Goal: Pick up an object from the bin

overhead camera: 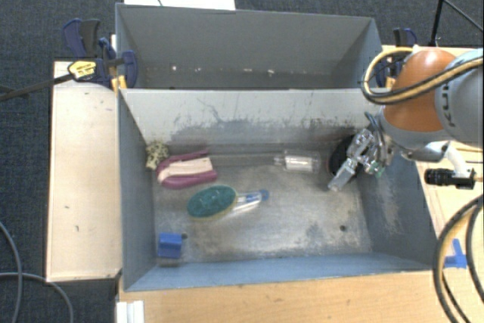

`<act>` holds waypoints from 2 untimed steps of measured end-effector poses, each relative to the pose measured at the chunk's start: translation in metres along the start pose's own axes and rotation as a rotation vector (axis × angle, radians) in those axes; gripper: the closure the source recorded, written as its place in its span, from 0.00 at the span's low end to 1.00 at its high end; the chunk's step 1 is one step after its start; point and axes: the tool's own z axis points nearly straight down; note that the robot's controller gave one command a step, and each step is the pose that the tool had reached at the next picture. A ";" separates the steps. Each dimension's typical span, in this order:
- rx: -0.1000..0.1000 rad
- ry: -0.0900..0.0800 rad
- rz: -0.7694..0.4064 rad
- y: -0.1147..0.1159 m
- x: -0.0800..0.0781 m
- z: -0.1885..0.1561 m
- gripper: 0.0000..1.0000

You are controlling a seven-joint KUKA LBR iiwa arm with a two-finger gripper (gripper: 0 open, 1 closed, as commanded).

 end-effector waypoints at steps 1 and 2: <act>0.004 0.002 -0.003 -0.002 0.000 0.001 1.00; 0.007 0.001 -0.004 -0.004 -0.001 0.001 0.00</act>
Offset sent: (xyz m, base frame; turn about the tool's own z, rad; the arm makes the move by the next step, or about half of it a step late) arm 0.0000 0.0000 0.0000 0.0000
